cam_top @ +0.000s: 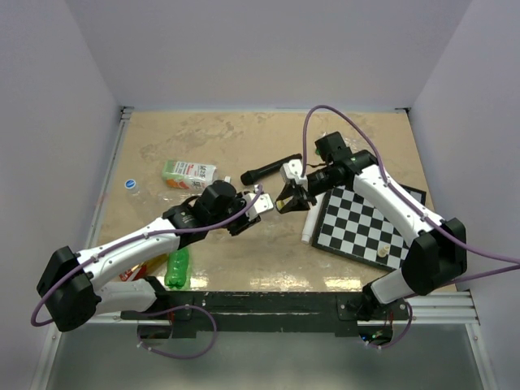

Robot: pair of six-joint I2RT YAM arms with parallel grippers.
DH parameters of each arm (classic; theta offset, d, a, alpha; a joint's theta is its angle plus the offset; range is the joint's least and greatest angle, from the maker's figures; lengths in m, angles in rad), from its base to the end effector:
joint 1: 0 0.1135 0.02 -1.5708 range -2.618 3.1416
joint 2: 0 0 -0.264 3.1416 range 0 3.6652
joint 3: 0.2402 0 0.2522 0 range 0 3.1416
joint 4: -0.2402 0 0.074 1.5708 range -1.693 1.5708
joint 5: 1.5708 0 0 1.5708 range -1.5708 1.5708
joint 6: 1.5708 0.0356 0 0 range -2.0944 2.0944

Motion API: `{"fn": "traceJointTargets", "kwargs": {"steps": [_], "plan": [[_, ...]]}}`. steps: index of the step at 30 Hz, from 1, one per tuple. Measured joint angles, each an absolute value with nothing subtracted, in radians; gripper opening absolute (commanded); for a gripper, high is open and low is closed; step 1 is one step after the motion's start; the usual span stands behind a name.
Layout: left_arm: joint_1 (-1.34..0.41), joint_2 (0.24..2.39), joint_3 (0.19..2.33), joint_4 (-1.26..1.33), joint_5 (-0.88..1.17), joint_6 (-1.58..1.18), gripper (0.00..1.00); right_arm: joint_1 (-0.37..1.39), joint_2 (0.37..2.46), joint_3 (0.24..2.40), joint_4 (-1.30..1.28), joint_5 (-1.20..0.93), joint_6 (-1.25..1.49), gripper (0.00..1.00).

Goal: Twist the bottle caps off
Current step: Unscrew the bottle cap from the plastic bottle.

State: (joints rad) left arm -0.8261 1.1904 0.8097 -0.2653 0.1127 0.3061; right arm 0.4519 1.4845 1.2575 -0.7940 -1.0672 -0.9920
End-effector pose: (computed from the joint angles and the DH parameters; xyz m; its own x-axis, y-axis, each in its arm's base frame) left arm 0.1726 -0.1932 0.2575 -0.1505 0.6051 -0.7818 0.8777 0.4458 0.1761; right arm 0.2536 0.1578 0.3021 0.1015 -0.3998 -0.9110 -0.9826 -0.1835 -0.0289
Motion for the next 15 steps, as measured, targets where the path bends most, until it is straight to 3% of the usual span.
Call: {"fn": "traceJointTargets", "kwargs": {"steps": [4, 8, 11, 14, 15], "plan": [[-0.828, 1.188, 0.802, -0.258, 0.143, 0.311, 0.00, 0.454, 1.475, 1.269, -0.932, -1.072, -1.370, 0.03], [-0.828, 1.182, 0.800, -0.242, 0.158, 0.317, 0.00, 0.457, 1.429, 1.248, -0.929, -1.064, -1.487, 0.09], [-0.827, 1.174, 0.800, -0.231, 0.160, 0.323, 0.00, 0.457, 1.416, 1.248, -0.920, -1.066, -1.492, 0.30], [-0.826, 1.173, 0.800, -0.233, 0.158, 0.325, 0.00, 0.458, 1.413, 1.242, -0.892, -1.065, -1.432, 0.59], [-0.826, 1.173, 0.800, -0.233, 0.158, 0.326, 0.00, 0.458, 1.407, 1.235, -0.874, -1.061, -1.383, 0.64]]}}
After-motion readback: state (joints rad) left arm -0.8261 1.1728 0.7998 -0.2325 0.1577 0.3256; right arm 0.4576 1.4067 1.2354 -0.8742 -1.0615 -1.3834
